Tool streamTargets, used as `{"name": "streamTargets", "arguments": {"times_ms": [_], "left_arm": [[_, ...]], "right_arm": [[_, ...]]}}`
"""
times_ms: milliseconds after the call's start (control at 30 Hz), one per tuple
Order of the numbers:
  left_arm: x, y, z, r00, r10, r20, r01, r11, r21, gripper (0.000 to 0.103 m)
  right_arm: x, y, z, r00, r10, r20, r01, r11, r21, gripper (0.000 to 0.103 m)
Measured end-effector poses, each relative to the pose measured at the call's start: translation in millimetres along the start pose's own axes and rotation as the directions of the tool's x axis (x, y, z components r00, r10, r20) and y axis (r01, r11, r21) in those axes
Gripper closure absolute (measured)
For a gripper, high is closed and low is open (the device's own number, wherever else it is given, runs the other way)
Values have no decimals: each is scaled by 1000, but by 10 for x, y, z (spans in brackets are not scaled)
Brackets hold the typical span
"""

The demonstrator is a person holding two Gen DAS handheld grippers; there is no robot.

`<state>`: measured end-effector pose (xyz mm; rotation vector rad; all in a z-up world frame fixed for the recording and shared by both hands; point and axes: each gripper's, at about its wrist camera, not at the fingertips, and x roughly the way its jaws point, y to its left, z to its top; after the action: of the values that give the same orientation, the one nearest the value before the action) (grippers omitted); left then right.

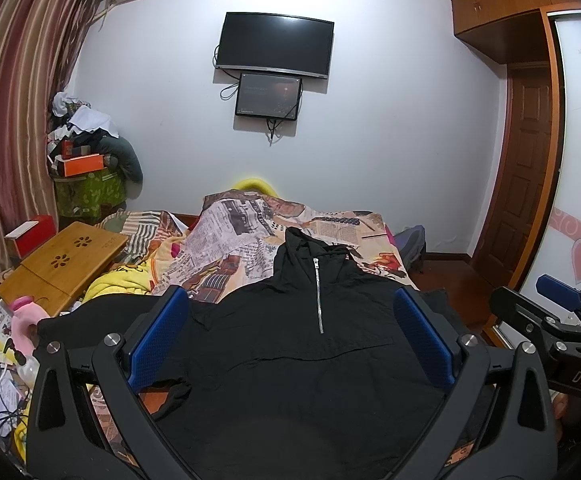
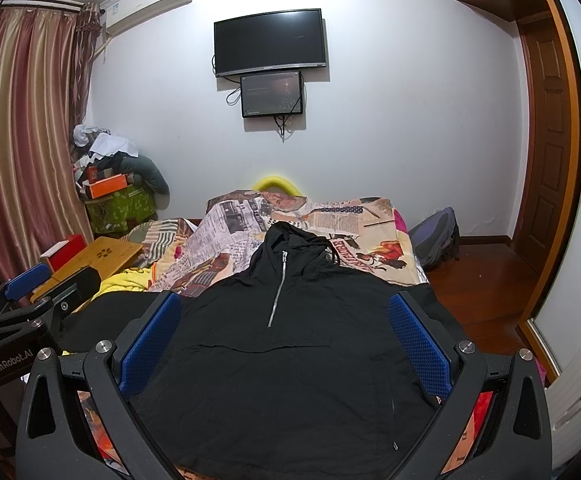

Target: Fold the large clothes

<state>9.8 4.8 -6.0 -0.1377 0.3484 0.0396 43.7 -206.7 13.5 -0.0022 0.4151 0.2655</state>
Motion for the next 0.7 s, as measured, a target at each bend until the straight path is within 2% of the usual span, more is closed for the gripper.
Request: {"name": "streamTargets", "arguments": {"times_ms": [467,700], "left_arm": [[38,45,-2,1000,8,-8,-8,1000,-14,0],[193,188,-7,999,47,-27,-47,998,-28,0]], "right_arm": [[61,10,3,1000,-4,-17,4,1000,-1,0],[241,-16,9,999,-16,-42,16,1000,-5,0]]}}
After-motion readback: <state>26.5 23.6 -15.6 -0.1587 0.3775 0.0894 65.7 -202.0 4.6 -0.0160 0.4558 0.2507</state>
